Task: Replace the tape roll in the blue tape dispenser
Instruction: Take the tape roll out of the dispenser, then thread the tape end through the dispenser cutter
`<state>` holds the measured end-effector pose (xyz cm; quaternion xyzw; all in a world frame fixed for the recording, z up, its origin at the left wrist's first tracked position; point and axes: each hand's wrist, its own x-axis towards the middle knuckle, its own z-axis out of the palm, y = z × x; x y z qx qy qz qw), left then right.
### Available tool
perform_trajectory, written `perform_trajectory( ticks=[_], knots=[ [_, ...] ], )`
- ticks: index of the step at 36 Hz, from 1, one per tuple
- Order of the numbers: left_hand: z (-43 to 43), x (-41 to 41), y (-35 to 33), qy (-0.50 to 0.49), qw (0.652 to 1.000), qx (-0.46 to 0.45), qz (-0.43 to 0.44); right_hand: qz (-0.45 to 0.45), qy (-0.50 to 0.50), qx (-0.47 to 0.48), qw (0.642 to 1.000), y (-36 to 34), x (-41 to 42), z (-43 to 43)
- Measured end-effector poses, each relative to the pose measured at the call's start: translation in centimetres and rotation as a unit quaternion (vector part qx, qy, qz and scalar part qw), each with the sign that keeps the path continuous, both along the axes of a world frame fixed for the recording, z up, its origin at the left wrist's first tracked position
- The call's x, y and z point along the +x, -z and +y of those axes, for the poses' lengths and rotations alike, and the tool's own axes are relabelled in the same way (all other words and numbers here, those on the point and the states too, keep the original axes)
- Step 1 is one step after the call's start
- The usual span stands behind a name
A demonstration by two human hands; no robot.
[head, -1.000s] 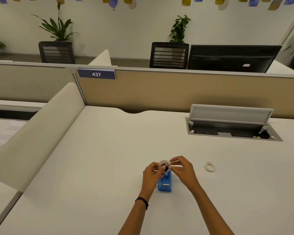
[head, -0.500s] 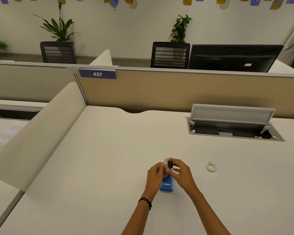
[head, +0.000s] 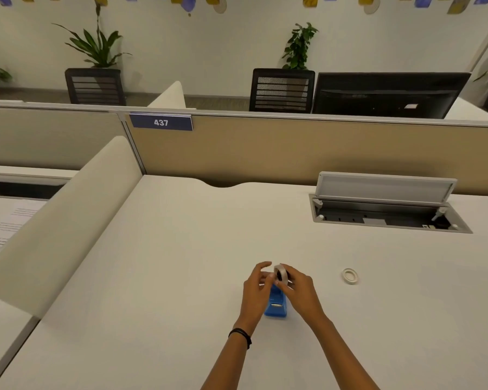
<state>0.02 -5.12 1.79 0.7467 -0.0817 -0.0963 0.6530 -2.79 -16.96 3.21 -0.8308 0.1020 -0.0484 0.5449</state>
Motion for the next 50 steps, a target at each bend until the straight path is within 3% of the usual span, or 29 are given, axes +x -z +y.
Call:
perform_trajectory(
  ticks=[6,13,28,43,50],
  knots=[
    [0.5,0.3,0.4,0.043,0.998,0.037,-0.004,0.029,-0.004,-0.007,1.000,0.2,-0.3,0.0],
    [1.0,0.5,0.9,0.097,0.993,0.070,-0.011,0.046,-0.057,-0.086,0.994,0.3,-0.4,-0.3],
    [0.9,0.4,2.3,0.081,0.980,0.164,-0.073,0.072,-0.068,-0.138,0.985,0.1,-0.5,0.0],
    [0.5,0.8,3.0,0.065,0.992,0.106,-0.013,0.118,-0.016,-0.040,0.992,1.0,0.0,-0.2],
    [0.7,1.1,3.2,0.076,0.992,0.103,0.004,0.059,-0.020,-0.069,0.996,1.0,0.5,-0.6]
  ],
)
